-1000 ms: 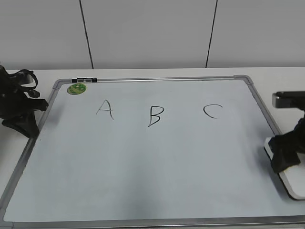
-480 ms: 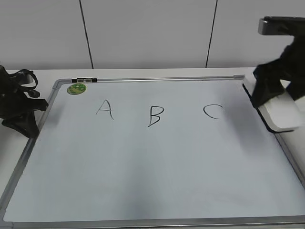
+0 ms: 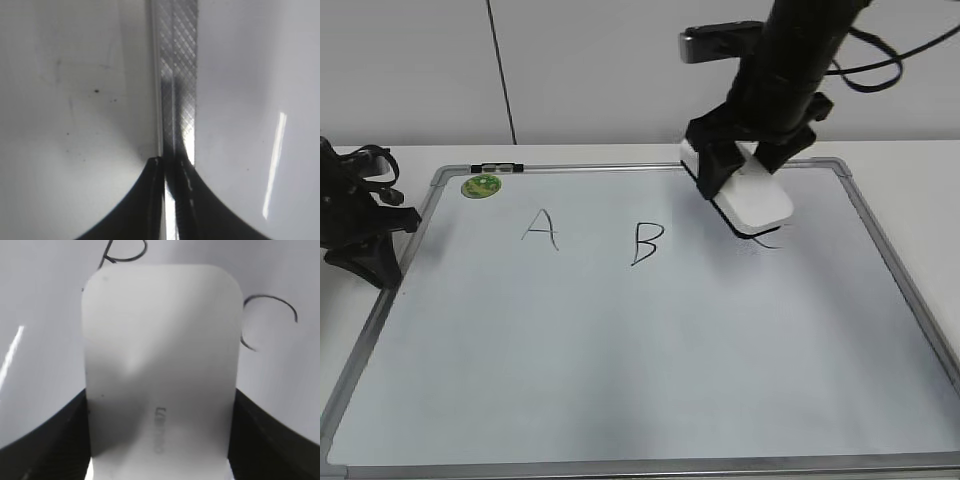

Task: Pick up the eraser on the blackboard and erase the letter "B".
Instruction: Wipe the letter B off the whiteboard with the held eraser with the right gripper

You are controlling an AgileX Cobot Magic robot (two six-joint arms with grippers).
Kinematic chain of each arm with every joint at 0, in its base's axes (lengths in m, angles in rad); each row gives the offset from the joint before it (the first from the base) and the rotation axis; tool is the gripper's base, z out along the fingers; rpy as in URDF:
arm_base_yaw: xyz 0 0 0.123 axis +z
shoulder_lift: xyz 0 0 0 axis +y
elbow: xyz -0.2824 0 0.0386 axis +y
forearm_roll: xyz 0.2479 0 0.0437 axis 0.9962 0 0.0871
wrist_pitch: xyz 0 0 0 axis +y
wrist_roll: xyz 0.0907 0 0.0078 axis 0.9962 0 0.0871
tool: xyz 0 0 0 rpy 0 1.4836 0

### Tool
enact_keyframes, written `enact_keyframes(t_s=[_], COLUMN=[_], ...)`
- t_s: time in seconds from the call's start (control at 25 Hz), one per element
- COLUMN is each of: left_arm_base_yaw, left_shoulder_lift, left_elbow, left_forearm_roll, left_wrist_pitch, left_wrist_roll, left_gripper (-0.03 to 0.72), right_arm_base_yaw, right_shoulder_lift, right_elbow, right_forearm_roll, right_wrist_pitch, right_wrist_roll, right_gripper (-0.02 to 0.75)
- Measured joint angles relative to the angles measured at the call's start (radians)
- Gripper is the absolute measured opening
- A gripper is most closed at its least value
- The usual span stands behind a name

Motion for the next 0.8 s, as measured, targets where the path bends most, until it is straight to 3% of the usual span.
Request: enact_keyframes(t_s=[0.32, 0.8], left_arm_base_yaw=[0.000, 0.002], left_shoulder_lift=[0.000, 0.000], left_elbow=[0.000, 0.000], left_forearm_roll=[-0.002, -0.005], left_wrist_pitch=[0.002, 0.005], left_wrist_roll=[0.000, 0.000], left_gripper=[0.032, 0.032], right_arm_base_yaw=[0.025, 0.025], right_shoulder_lift=[0.304, 0.455], right_elbow=[-0.355, -0.402], right_forearm_roll=[-0.011, -0.032], right_wrist_pitch=[0.019, 0.020], right_wrist_roll=[-0.001, -0.001], right_gripper=[0.531, 0.531])
